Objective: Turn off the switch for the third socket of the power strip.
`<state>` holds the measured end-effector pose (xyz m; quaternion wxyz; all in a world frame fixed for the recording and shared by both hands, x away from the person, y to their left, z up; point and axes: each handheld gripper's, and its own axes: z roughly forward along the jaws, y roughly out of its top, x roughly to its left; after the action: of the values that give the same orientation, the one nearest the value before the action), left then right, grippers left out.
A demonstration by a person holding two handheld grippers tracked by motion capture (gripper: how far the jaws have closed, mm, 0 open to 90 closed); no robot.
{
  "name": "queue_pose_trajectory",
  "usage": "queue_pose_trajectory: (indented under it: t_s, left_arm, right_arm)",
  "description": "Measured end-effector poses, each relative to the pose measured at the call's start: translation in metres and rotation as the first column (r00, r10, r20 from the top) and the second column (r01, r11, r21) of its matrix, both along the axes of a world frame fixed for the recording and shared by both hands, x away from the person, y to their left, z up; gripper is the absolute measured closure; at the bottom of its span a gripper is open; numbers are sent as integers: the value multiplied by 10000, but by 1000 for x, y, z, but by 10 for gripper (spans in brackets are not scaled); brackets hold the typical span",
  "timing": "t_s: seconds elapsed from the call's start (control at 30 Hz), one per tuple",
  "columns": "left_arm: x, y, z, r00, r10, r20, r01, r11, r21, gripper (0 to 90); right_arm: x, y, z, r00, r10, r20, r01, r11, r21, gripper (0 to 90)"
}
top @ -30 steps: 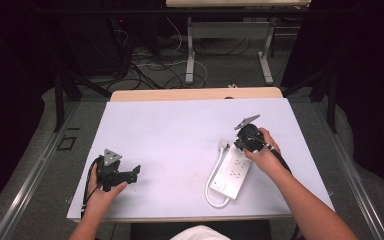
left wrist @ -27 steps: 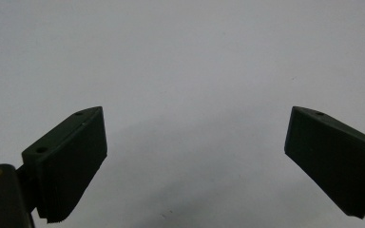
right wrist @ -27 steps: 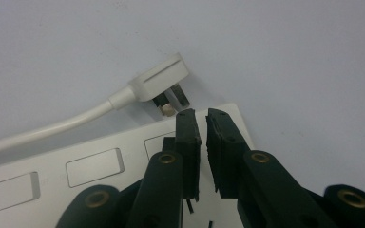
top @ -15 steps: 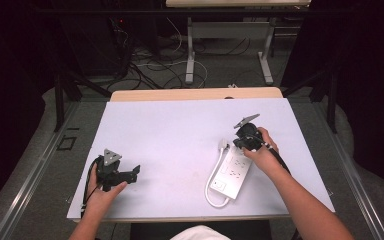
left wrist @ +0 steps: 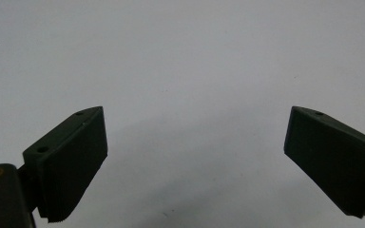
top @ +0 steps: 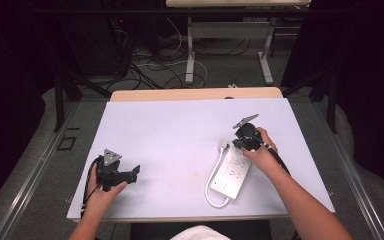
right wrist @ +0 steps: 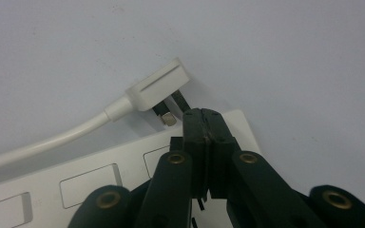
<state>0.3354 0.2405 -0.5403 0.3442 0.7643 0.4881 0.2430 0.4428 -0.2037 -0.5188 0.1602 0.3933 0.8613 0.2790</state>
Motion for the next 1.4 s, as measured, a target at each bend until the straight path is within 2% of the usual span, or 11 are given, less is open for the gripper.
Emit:
queue_pose_trajectory:
  t_s: [0.1,0.17,0.23,0.27,0.33,0.53,0.6,0.63,0.8,0.87,1.4]
  left_arm:
    - [0,0,0,10000,10,-4,-10,10000,-4,70]
    - [0,0,0,10000,7,-11,-7,10000,5,70]
    - [0,0,0,10000,-3,5,3,10000,6,70]
    - [0,0,0,10000,-14,23,14,10000,44,69]
    - [0,0,0,10000,-15,8,15,10000,27,70]
    - [0,0,0,10000,22,14,-21,10000,-40,70]
    - [0,0,0,10000,-17,18,17,10000,75,70]
    - [0,-1,0,10000,25,-29,-26,10000,-79,70]
    - [0,0,0,10000,-13,5,13,10000,-16,70]
    - [-1,-1,0,10000,17,-25,-17,10000,-62,70]
    - [-1,-1,0,10000,33,-11,-33,10000,-70,70]
  right_arm:
    - [0,1,-1,10000,-11,-92,13,9998,208,900]
    - [-2,2,0,9997,0,-234,2,9999,119,900]
    - [-1,2,-1,9998,128,-126,-126,9998,122,900]
    - [-2,3,0,9992,-153,-368,160,9997,201,900]
    - [0,2,-1,9995,16,-313,-8,9997,254,900]
    - [-1,2,-1,9997,51,-252,-44,9996,293,900]
    - [0,1,-1,9997,52,-236,-46,9996,278,900]
    - [-1,1,-1,9995,8,-312,1,9995,310,900]
    - [-1,-1,-1,9991,77,-426,-58,9989,460,900]
    - [0,-1,-2,9993,173,-320,-159,9990,426,900]
    - [-1,0,-4,9997,-113,-227,123,9989,445,900]
